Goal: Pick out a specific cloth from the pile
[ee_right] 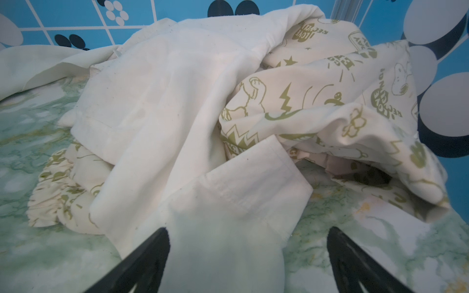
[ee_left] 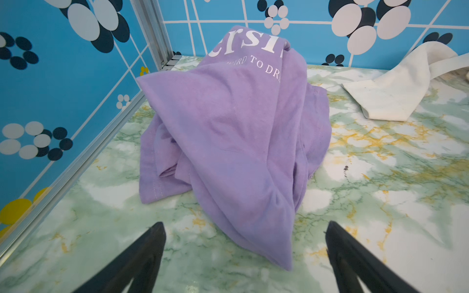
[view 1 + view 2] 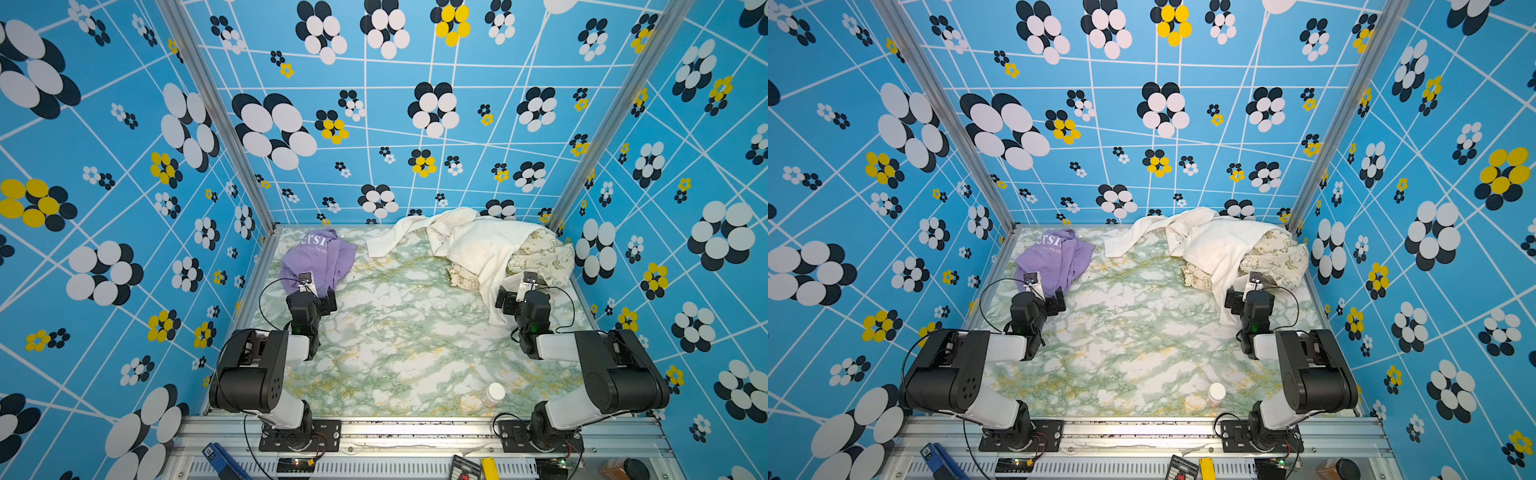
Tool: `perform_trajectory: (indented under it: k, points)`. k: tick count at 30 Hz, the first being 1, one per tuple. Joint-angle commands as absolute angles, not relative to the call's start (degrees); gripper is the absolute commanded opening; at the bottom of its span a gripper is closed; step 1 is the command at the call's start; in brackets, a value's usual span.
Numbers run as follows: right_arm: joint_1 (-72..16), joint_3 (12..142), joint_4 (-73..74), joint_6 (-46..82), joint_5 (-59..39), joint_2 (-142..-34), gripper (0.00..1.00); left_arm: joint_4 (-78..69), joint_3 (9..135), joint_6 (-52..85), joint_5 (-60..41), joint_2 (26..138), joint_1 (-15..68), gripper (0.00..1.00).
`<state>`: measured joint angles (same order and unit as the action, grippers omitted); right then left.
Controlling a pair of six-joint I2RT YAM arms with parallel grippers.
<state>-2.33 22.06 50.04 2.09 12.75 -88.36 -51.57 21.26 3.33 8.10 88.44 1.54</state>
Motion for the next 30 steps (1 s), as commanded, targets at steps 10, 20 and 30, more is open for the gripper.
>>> perform_trajectory:
  k: [10, 20, 30]
  points:
    - [-2.0, 22.0, 51.7, 1.5, 12.0, -88.5, 0.99, -54.5, 20.8, 1.8, 8.2, 88.6, 2.0, 0.99]
    - [-2.0, 22.1, 51.4, 1.5, 12.0, -88.5, 0.99, -54.4, 20.9, 1.8, 8.2, 88.6, 2.0, 0.99]
    - [-2.0, 22.3, 51.3, 1.6, 11.8, -88.5, 0.99, -54.5, 20.9, 1.7, 8.3, 88.6, 2.1, 0.99]
